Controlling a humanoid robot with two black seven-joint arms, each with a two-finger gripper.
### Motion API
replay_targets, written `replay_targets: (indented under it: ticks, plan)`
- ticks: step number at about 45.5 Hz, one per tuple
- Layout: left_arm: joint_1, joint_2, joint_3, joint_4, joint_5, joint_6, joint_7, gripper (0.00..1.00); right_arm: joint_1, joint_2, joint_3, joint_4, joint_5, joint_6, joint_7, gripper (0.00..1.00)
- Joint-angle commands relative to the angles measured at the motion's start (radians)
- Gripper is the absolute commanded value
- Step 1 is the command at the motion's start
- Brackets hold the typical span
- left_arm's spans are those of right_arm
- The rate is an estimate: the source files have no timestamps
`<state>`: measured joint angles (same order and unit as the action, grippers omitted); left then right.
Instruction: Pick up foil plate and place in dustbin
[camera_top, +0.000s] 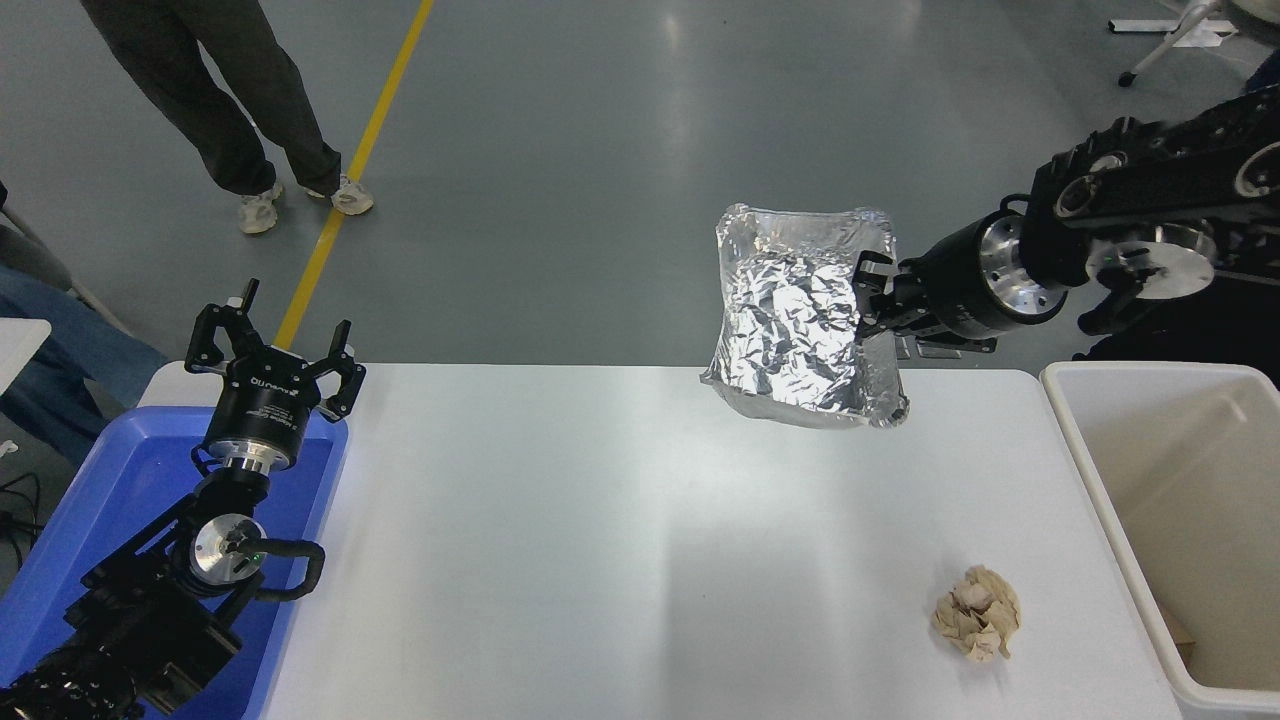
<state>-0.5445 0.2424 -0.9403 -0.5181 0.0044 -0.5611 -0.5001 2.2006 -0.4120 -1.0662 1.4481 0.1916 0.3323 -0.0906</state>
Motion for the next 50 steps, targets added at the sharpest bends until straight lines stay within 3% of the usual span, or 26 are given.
replay_targets:
  ticks: [1, 18, 27, 50]
  plan:
    - [0.000, 0.000, 0.000, 0.000, 0.000, 0.001, 0.000, 0.98, 0.090, -0.044, -0.021, 0.006, 0.000, 0.065, 0.000, 0.00]
    - [0.000, 0.000, -0.002, 0.001, 0.000, 0.001, 0.000, 0.98, 0.076, -0.047, -0.028, 0.006, -0.001, 0.071, 0.000, 0.00]
    - [0.000, 0.000, -0.002, 0.001, 0.000, 0.001, 0.000, 0.98, 0.028, -0.102, -0.058, -0.005, -0.004, 0.053, -0.001, 0.00]
    - [0.000, 0.000, -0.002, 0.000, 0.000, 0.000, 0.000, 0.98, -0.248, -0.430, -0.124, -0.144, 0.009, -0.245, -0.001, 0.00]
